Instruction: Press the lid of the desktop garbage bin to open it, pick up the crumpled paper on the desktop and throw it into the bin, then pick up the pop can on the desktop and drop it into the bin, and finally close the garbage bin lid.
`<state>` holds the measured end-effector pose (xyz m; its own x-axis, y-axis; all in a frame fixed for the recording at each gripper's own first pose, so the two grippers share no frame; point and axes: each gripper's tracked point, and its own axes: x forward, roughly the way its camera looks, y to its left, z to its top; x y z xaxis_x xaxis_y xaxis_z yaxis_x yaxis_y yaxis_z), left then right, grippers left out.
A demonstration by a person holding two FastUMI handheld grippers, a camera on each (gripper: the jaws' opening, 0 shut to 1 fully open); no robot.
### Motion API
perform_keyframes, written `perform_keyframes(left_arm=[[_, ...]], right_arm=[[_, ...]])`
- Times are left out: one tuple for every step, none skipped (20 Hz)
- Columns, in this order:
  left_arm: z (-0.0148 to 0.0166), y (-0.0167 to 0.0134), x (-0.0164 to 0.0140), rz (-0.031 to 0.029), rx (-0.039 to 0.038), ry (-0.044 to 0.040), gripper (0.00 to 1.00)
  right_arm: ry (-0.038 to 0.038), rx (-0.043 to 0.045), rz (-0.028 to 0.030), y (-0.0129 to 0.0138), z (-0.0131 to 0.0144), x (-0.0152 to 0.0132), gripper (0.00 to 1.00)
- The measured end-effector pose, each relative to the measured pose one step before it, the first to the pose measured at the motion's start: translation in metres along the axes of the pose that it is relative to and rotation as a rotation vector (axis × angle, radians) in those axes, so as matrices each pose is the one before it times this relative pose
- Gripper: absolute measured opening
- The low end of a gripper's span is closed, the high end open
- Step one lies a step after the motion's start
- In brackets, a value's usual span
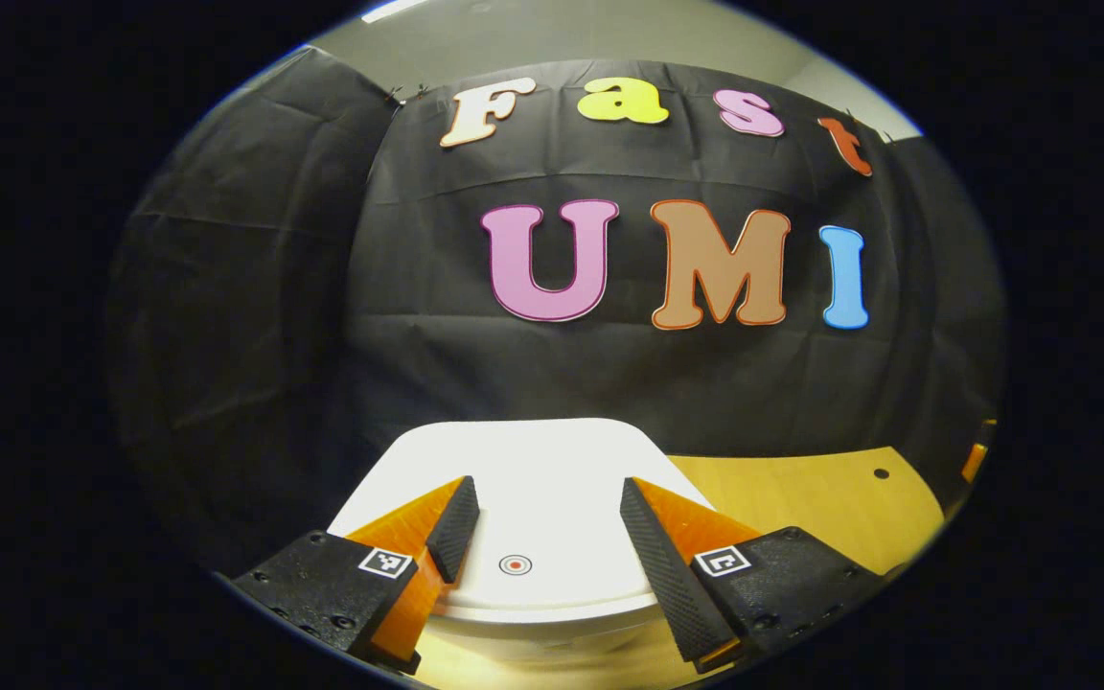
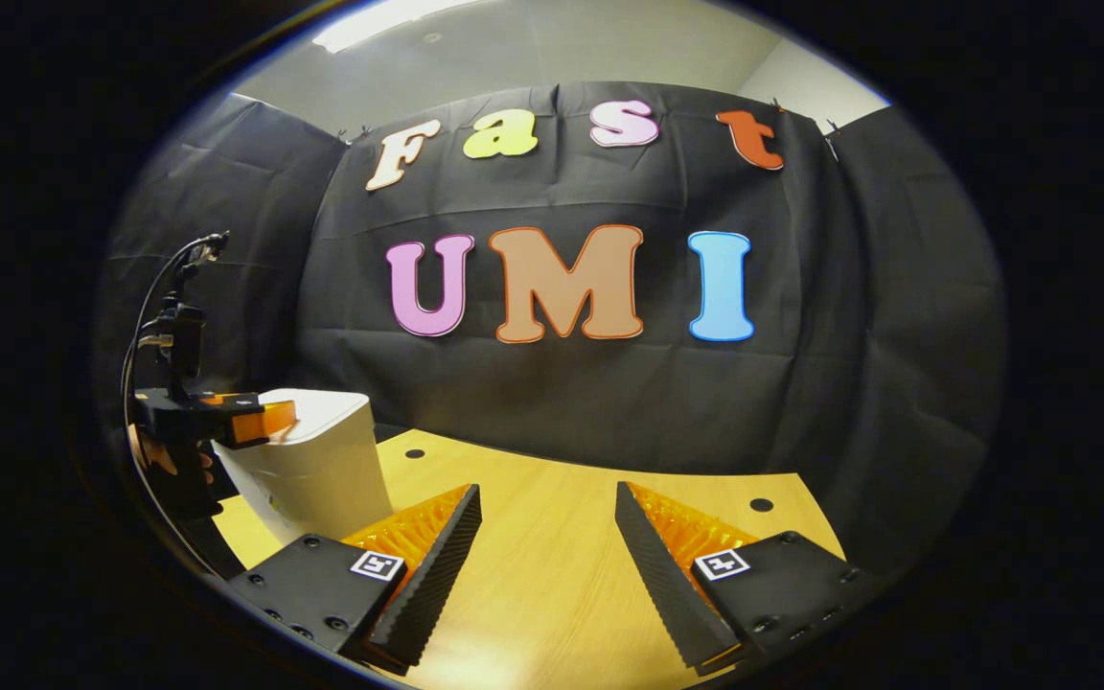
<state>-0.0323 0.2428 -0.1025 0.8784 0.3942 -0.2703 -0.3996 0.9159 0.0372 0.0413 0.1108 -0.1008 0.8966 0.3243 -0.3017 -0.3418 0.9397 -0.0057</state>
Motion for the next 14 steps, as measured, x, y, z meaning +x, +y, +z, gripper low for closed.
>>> perform_keyframes(left_arm=[[0.00075, -0.00097, -0.004, -0.01241, -0.00029, -0.01334, 0.92], [0.00296, -0.00291, 0.00057, -0.00324, 0.0153, -0.0294, 0.91], [0.00409, 0.00081, -0.0036, -0.00036, 0.02509, -0.03286, 0.91], [0.00167, 0.0001, 0.00163, 0.00039, 0.01997, -0.02512, 0.89], [0.00058, -0.00085, 0.00398, -0.00793, 0.00521, -0.00209, 0.89], [0.00044, -0.00143, 0.00211, -0.00626, 0.00589, 0.00699, 0.89], [-0.00039, -0.00114, 0.00064, -0.00569, -0.00522, 0.01398, 0.89], [0.00827, -0.00359, -0.00339, -0.01272, -0.00816, -0.0139, 0.95], [0.00962, -0.00248, -0.00162, -0.00441, -0.00322, -0.0259, 0.96], [0.01901, -0.00436, -0.00296, -0.00339, 0.00343, -0.03999, 0.95], [0.01974, -0.00835, 0.00067, -0.00929, 0.00569, -0.04317, 0.95], [0.01927, -0.01261, -0.00267, -0.0214, 0.00109, -0.03895, 0.95], [0.01323, -0.01643, 0.00217, -0.02951, -0.0011, -0.02787, 0.96], [0.01014, -0.01919, 0.00156, -0.03522, -0.0023, -0.01271, 0.96]], right_arm=[[-0.00052, -0.0045, 0.00224, 0.00234, 0.00128, 0.00044, 0.94], [-0.00385, -0.00277, 0.00234, 0.00255, 0.00247, -0.00043, 0.94], [-0.00473, 0.0002, 0.00265, 0.00214, 0.002, -0.00035, 0.94], [-0.00992, 0.00334, -0.0024, 0.00042, 0.00379, -0.00098, 0.94], [-0.01671, 0.00426, -0.00571, -0.00134, 0.00585, -0.0015, 0.94], [-0.01784, 0.00564, -0.00645, -0.00183, 0.00702, -0.00109, 0.94], [-0.02014, 0.00393, -0.00859, -0.00238, 0.00765, -0.00156, 0.94], [-0.02236, -0.00377, -0.00869, -0.00347, 0.00943, -0.00144, 0.94], [-0.02218, -0.00675, -0.01777, -0.00659, 0.00774, -0.00263, 0.96], [-0.0219, -0.00144, -0.01879, -0.0079, 0.00889, -0.00335, 0.94], [-0.02877, 0.00383, -0.01355, -0.00726, 0.01032, -0.00477, 0.92], [-0.0292, 0.00639, -0.01367, -0.00793, 0.00985, -0.0051, 0.95], [-0.02812, 0.00651, -0.01551, -0.00843, 0.00968, -0.00439, 0.95], [-0.02096, 0.00533, -0.01562, -0.00897, 0.00782, -0.00436, 0.97]])
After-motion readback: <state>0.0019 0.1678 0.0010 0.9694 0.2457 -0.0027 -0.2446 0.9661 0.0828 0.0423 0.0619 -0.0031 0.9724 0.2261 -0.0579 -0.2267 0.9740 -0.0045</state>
